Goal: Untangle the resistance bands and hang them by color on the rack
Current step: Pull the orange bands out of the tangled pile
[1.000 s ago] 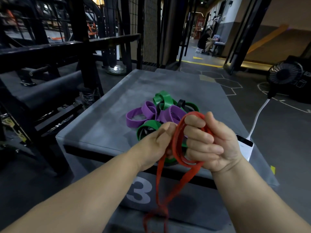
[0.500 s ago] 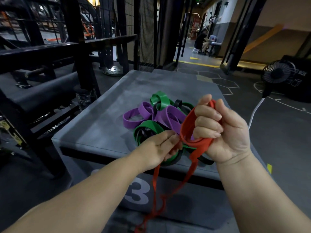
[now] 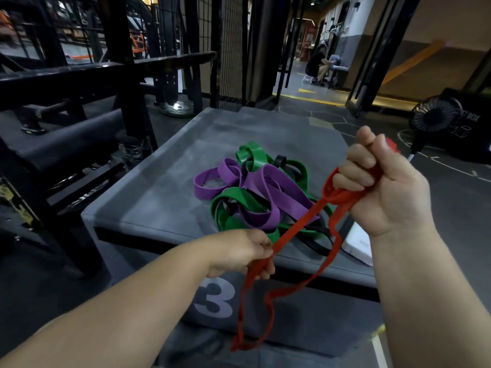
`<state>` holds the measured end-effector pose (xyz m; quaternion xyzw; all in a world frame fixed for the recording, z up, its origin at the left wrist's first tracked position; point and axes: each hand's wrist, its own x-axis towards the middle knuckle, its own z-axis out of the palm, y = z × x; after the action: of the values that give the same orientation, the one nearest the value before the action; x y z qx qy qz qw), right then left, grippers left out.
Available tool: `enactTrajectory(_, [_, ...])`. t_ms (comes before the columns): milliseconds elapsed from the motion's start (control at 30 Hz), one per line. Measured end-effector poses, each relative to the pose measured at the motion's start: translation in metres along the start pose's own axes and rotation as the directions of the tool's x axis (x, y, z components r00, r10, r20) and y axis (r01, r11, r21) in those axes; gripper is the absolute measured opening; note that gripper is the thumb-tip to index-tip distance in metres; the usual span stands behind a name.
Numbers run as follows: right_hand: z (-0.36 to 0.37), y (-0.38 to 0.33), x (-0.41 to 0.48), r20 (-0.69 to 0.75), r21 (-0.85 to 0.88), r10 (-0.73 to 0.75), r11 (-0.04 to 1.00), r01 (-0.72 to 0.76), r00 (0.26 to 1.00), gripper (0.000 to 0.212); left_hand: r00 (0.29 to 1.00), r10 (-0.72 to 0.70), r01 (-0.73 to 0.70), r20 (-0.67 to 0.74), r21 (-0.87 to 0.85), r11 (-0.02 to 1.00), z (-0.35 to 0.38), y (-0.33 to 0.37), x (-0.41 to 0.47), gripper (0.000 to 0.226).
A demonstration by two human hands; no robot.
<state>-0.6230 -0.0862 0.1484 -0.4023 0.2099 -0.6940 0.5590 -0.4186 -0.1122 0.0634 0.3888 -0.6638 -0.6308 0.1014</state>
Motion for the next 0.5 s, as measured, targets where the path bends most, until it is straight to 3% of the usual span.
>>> enactTrajectory(100, [-0.002, 0.01, -0.001, -0.166, -0.371, -0.152, 0.925, 0.081, 0.974, 0.016, 0.998, 0.003, -0.003, -0.07, 0.0, 1.0, 0.001, 0.002, -0.002, 0.02])
enactTrajectory(167, [-0.005, 0.023, -0.002, -0.181, -0.53, -0.14, 0.847, 0.023, 0.974, 0.018, 0.99, 0.079, -0.072, -0.118, 0.068, 0.995, 0.002, 0.009, -0.004, 0.02])
enactTrajectory(267, [-0.003, 0.042, -0.007, -0.152, -0.775, -0.027, 0.623, -0.102, 0.988, 0.018, 0.964, 0.224, -0.203, -0.144, 0.147, 0.968, 0.001, 0.014, -0.004, 0.01])
enactTrajectory(333, [0.0, 0.054, -0.011, -0.16, -0.849, 0.077, 0.497, -0.177, 0.984, 0.015, 0.932, 0.322, -0.283, -0.164, 0.224, 0.933, 0.0, 0.016, -0.001, 0.011])
enactTrajectory(400, [0.004, 0.064, -0.016, -0.207, -0.861, 0.172, 0.435, -0.262, 0.963, 0.02, 0.881, 0.408, -0.32, -0.239, 0.335, 0.886, -0.001, 0.018, 0.0, 0.005])
enactTrajectory(500, [0.012, 0.074, -0.021, -0.262, -0.748, 0.286, 0.543, -0.381, 0.922, 0.026, 0.801, 0.452, -0.295, -0.392, 0.398, 0.869, -0.007, 0.02, 0.001, 0.015])
